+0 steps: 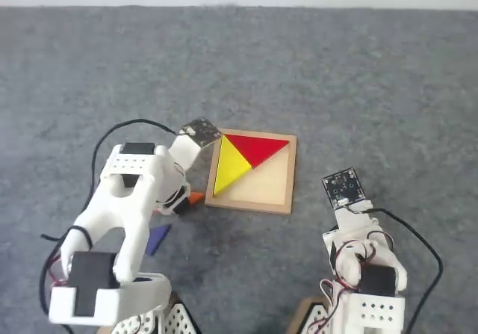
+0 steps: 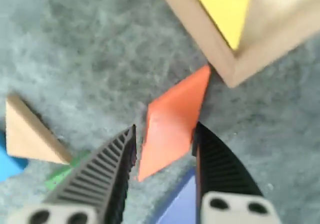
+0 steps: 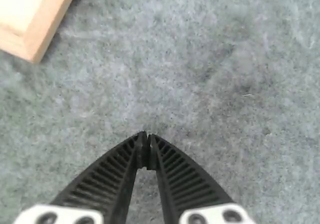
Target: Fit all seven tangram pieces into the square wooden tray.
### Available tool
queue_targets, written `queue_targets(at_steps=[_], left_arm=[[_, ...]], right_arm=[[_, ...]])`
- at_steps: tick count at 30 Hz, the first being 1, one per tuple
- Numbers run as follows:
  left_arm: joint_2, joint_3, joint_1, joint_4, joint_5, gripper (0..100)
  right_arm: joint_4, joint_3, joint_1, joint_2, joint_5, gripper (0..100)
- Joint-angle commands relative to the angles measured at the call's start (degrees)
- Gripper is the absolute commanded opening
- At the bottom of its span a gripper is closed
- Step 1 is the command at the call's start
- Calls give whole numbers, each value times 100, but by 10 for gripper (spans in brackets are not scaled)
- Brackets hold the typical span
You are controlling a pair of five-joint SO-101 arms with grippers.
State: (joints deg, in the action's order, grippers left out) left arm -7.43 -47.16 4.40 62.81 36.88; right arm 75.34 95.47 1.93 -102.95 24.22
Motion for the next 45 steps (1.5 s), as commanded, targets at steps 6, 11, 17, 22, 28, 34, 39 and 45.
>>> queue_targets(at_steps=[6,11,17,22,28,34,39,45], left_arm=[[-264,-505,-738,-105,-633,148],[-273,-593,-905,-334,-967,101],[-536,-110,-897,62,-1275,45],[-835,716,-941,738,-1503,42],[-844,1077,-958,985,-1530,50],[-413,664,-888,703,-1380,209],[193,505,-651,0,-1336,195],[826,497,-633,-255,-1222,192]], right_arm=[[4,97,-22,-92,44,8],[4,97,-22,-92,44,8],[4,97,-22,-92,44,8],[4,97,-22,-92,44,8],[4,97,-22,-92,44,8],[4,97,-22,-92,44,8],[4,97,-22,-92,44,8],[4,97,-22,-92,44,8]])
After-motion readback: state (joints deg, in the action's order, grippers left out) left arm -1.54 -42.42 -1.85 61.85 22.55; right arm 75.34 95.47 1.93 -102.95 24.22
